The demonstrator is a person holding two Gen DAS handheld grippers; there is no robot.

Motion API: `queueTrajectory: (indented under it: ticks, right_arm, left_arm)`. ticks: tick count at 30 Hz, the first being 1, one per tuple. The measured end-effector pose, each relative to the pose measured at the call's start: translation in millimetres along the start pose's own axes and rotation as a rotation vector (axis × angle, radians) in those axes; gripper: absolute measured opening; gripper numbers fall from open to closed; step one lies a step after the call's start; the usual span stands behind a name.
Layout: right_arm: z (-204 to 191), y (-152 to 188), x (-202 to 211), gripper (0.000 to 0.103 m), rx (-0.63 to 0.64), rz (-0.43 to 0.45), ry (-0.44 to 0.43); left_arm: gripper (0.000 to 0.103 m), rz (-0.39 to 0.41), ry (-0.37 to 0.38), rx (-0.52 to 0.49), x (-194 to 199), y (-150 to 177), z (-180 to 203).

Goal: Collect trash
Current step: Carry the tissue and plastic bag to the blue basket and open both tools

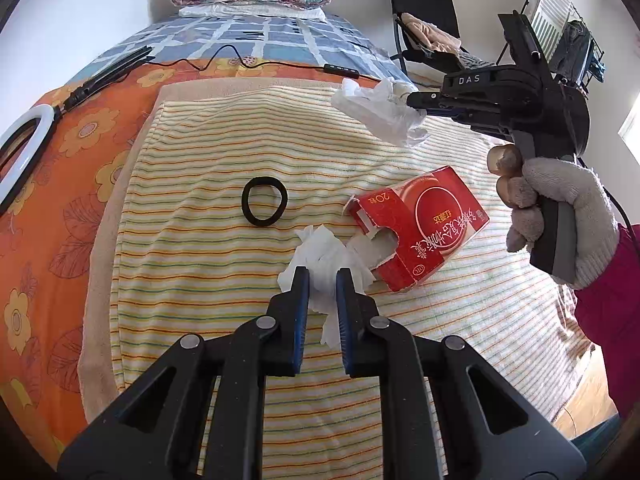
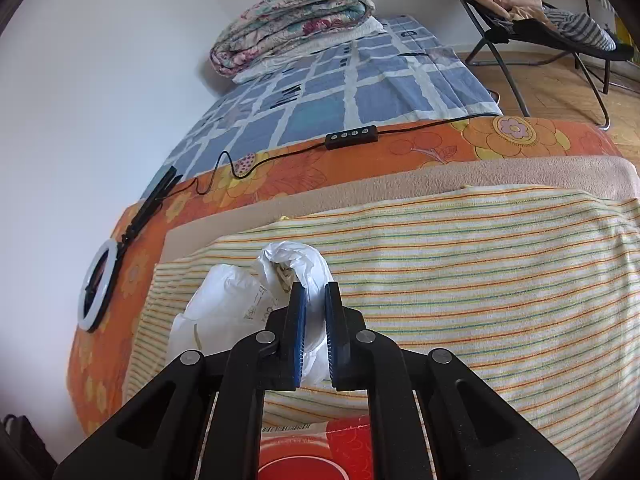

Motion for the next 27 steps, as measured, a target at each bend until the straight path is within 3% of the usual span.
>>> queueTrajectory:
  ticks: [12, 27]
  right_arm:
    - [-21.1, -8.0, 76.5, 0.007, 0.056, 0.051, -0.039]
    - [-49.7, 51.3, 220.9, 0.007, 0.195, 0.057, -0.104]
  left_arm:
    - [0.011, 0.041, -0.036, 0.027, 48.5, -11.1, -9.9]
    - [0.011, 0.120, -0.026, -0.050, 154.6, 9.1, 41.3]
Point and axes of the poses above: each gripper's, at about its wrist camera, not at the fingertips, and x roughly against the way its jaws point, z to its right, y to its underside, the point moved 8 cm from there along -x, roughly the way its jaws point, and after that the axes turned 15 degrees about z, right-handed, at the moved point
